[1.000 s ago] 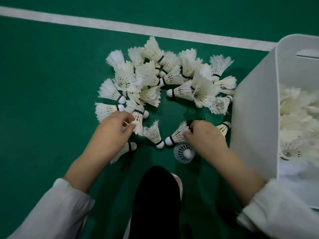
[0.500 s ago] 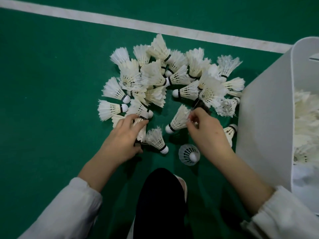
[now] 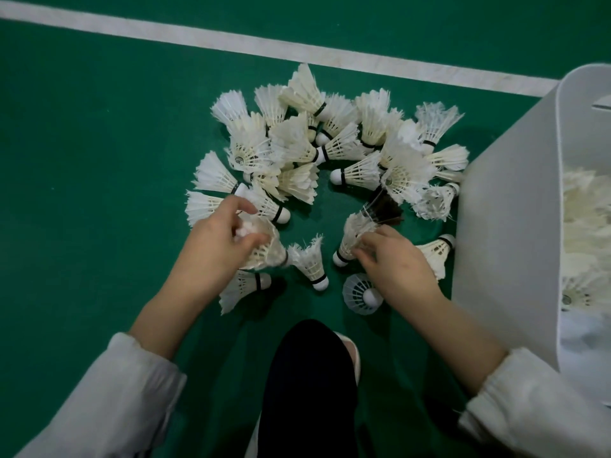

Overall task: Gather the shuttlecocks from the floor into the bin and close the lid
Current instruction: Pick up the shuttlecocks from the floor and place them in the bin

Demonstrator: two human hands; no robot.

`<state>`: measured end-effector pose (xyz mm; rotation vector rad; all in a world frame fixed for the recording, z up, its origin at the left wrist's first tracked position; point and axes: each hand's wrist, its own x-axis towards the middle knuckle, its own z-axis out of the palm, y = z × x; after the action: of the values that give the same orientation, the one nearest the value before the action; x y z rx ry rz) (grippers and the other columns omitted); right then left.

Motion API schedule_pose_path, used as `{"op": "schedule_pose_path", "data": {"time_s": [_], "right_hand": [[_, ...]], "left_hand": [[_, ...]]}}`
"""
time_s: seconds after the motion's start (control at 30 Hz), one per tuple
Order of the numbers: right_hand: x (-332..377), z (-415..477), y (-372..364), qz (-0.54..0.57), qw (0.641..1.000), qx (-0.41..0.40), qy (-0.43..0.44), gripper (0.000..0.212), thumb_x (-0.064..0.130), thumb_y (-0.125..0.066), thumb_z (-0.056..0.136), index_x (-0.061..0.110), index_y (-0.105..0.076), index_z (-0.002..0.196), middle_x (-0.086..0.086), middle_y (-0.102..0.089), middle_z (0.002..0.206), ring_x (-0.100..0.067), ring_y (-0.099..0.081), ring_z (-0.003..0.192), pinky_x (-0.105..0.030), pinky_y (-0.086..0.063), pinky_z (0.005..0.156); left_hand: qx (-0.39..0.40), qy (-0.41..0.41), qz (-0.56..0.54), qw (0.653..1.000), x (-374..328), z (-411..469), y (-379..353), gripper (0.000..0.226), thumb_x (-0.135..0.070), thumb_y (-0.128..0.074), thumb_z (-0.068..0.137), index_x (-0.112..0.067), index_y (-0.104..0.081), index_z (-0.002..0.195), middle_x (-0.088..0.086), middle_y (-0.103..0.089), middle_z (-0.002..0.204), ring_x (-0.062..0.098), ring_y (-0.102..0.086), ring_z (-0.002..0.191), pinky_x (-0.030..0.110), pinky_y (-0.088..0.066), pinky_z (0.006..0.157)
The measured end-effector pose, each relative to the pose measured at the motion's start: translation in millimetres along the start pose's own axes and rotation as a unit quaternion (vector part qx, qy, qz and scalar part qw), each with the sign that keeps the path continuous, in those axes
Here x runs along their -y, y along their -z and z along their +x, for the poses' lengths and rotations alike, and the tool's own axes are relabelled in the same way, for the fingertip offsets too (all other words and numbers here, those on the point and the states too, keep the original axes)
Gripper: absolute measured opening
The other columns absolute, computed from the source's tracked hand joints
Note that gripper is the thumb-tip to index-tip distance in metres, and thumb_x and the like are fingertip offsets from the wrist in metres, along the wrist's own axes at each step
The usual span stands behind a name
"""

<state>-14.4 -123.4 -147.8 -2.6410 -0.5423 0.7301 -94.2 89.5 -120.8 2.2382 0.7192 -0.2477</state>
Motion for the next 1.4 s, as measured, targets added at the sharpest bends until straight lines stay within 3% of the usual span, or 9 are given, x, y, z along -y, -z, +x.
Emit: {"op": "schedule_pose_path", "data": {"time_s": [0.1, 0.27, 0.43, 0.5, 0.7, 0.8, 0.9, 1.17, 1.4], "right_hand": [[-1.2, 0.5, 0.0, 0.007, 1.000, 0.000, 0.000, 0.022, 0.028, -0.048, 0.094, 0.012, -0.063, 0.094, -0.004, -0.049, 0.093, -0.028, -0.055, 0.084, -0.035, -0.042, 0.067], [0.8, 2.6, 1.0, 0.035, 0.999, 0.006, 0.009, 0.020, 0.024, -0.049, 0.093, 0.010, -0.062, 0.089, -0.003, -0.050, 0.086, -0.026, -0.054, 0.084, -0.030, -0.033, 0.065], [9.0, 0.1, 17.6, 0.156, 0.988, 0.009, -0.003, 0.015, 0.024, -0.054, 0.091, 0.013, -0.061, 0.082, 0.003, -0.054, 0.067, -0.016, -0.051, 0.065, -0.028, -0.038, 0.057], [13.2, 1.0, 30.1, 0.198, 0.980, 0.009, -0.003, 0.015, 0.024, -0.056, 0.090, 0.012, -0.063, 0.084, -0.005, -0.062, 0.072, -0.022, -0.058, 0.069, -0.033, -0.046, 0.064], [14.1, 11.1, 74.5, 0.338, 0.939, 0.049, -0.047, 0.009, 0.015, -0.059, 0.086, 0.008, -0.063, 0.084, -0.011, -0.065, 0.071, -0.010, -0.057, 0.049, -0.030, -0.050, 0.053], [8.1, 11.4, 96.5, 0.412, 0.904, 0.054, -0.099, 0.007, 0.010, -0.058, 0.085, 0.005, -0.061, 0.082, -0.006, -0.058, 0.063, -0.007, -0.051, 0.041, -0.016, -0.041, 0.039], [2.3, 7.3, 119.6, 0.459, 0.875, 0.062, -0.140, 0.010, 0.013, -0.058, 0.085, 0.005, -0.062, 0.090, -0.006, -0.059, 0.068, -0.011, -0.051, 0.047, -0.018, -0.041, 0.042], [-45.0, -36.2, 225.5, 0.381, 0.922, -0.064, 0.003, 0.009, 0.018, -0.058, 0.089, 0.010, -0.062, 0.087, -0.001, -0.067, 0.078, -0.011, -0.062, 0.066, -0.022, -0.048, 0.056], [-131.5, -81.3, 225.5, 0.255, 0.948, -0.181, -0.059, 0.011, 0.021, -0.061, 0.086, 0.010, -0.066, 0.084, -0.017, -0.067, 0.084, -0.021, -0.061, 0.070, -0.040, -0.053, 0.068]], "left_hand": [[0.127, 0.010, 0.006, 0.992, -3.7, -6.9, -4.8, 0.057, -0.025, -0.069, 0.077, -0.035, -0.040, 0.125, 0.003, -0.061, 0.077, 0.019, -0.061, 0.067, 0.035, -0.051, 0.065], [0.237, 0.032, 0.047, 0.970, 0.6, -7.9, -39.9, 0.069, -0.031, -0.071, 0.078, -0.027, -0.034, 0.136, 0.000, -0.056, 0.069, 0.009, -0.051, 0.057, 0.018, -0.037, 0.050], [0.179, 0.016, 0.085, 0.980, 4.6, -4.4, -48.6, 0.009, -0.028, -0.062, 0.085, -0.022, -0.056, 0.082, -0.006, -0.051, 0.063, 0.017, -0.050, 0.063, 0.024, -0.034, 0.051], [0.153, -0.003, 0.093, 0.984, 2.0, -5.8, -43.0, 0.024, -0.028, -0.061, 0.085, -0.024, -0.048, 0.065, -0.005, -0.049, 0.060, 0.018, -0.048, 0.062, 0.023, -0.030, 0.049], [0.070, -0.103, 0.106, 0.987, -32.2, -9.9, -18.7, 0.013, -0.030, -0.067, 0.082, -0.021, -0.059, 0.082, -0.006, -0.038, 0.105, 0.012, -0.053, 0.072, 0.027, -0.037, 0.067], [0.059, -0.150, 0.117, 0.980, -60.5, -12.5, -6.5, 0.014, -0.027, -0.066, 0.083, -0.023, -0.053, 0.081, -0.011, -0.047, 0.100, 0.013, -0.053, 0.073, 0.027, -0.033, 0.063], [0.045, -0.155, 0.140, 0.977, -87.6, -16.3, 2.2, 0.015, -0.030, -0.067, 0.082, -0.025, -0.052, 0.078, -0.012, -0.053, 0.075, 0.014, -0.053, 0.073, 0.026, -0.035, 0.057], [0.014, -0.226, 0.109, 0.968, -159.3, -30.6, -1.0, 0.016, -0.028, -0.061, 0.086, -0.018, -0.062, 0.098, -0.003, -0.064, 0.087, 0.019, -0.056, 0.078, 0.034, -0.044, 0.069], [0.033, -0.284, 0.130, 0.949, -193.1, -37.7, -36.4, 0.006, -0.021, -0.054, 0.089, -0.018, -0.058, 0.094, -0.020, -0.049, 0.079, 0.008, -0.048, 0.076, 0.010, -0.033, 0.067]]}}
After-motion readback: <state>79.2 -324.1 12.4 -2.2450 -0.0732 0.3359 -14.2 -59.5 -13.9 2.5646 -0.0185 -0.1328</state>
